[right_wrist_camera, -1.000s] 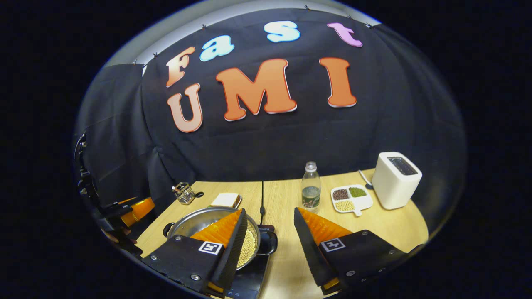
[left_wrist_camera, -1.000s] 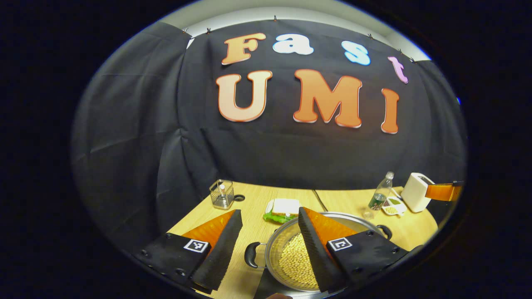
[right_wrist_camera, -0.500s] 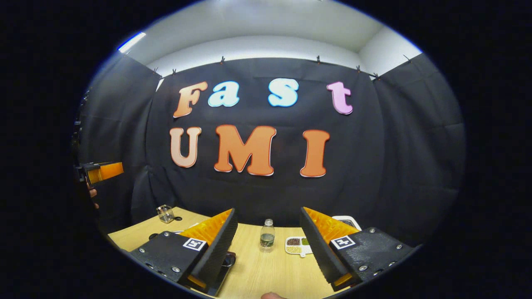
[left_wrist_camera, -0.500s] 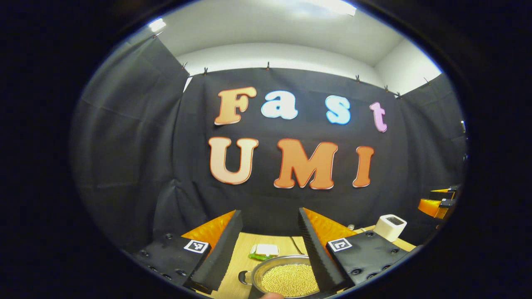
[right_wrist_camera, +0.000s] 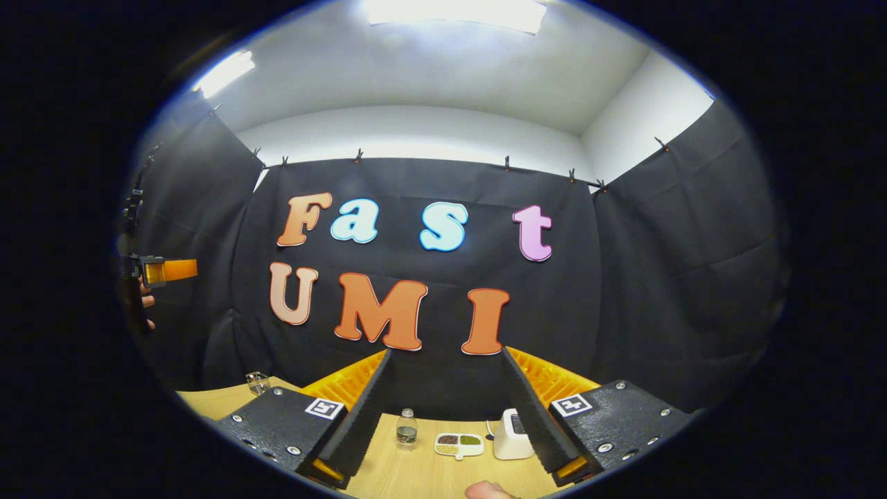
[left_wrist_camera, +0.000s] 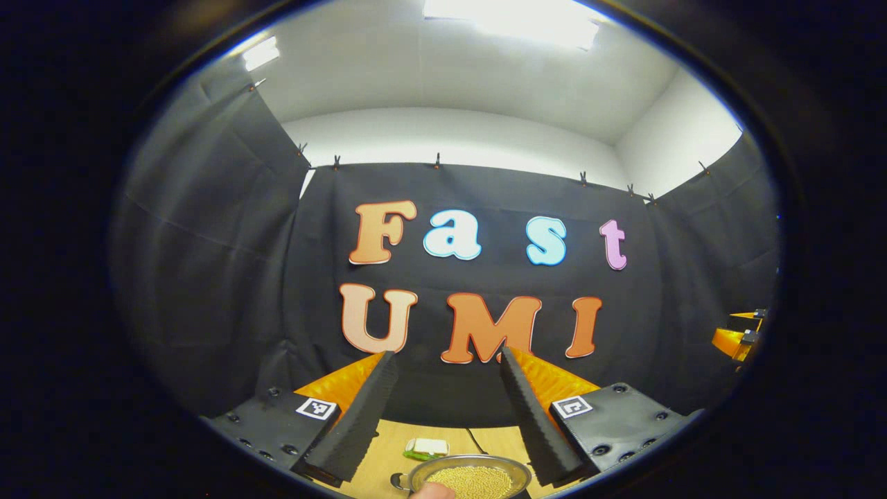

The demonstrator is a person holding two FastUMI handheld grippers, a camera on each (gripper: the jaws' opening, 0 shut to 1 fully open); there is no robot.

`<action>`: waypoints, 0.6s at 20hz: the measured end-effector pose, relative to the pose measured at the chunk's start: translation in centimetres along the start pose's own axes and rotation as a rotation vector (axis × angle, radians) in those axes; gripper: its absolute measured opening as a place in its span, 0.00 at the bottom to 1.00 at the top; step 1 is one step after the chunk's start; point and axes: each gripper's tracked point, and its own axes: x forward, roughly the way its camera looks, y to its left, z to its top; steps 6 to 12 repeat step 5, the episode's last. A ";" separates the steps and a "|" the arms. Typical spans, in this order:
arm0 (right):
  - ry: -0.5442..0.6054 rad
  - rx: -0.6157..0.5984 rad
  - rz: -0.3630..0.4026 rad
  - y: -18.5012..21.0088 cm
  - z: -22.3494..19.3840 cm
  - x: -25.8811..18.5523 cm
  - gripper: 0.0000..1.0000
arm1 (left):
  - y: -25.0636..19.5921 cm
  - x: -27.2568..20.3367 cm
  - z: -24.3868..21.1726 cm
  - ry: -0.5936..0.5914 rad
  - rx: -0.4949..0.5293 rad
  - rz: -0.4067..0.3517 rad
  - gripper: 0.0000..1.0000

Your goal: First push the handle of the pot to place it horizontally, then grasp the pot with both hands and set it on the induction cooktop.

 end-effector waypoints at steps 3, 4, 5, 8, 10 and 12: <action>0.004 -0.005 0.027 -0.1 1.1 -1.0 0.93 | -1.2 -1.0 2.2 -0.008 0.001 0.002 0.99; -0.007 -0.008 0.025 -0.6 1.8 -1.1 0.93 | -1.7 -1.2 3.0 -0.015 -0.002 0.000 0.99; -0.023 -0.014 0.015 -1.1 2.4 -1.0 0.94 | -2.3 -1.5 3.4 -0.014 0.005 -0.011 0.99; -0.023 -0.014 0.015 -1.1 2.4 -1.0 0.94 | -2.3 -1.5 3.4 -0.014 0.005 -0.011 0.99; -0.023 -0.014 0.015 -1.1 2.4 -1.0 0.94 | -2.3 -1.5 3.4 -0.014 0.005 -0.011 0.99; -0.023 -0.014 0.015 -1.1 2.4 -1.0 0.94 | -2.3 -1.5 3.4 -0.014 0.005 -0.011 0.99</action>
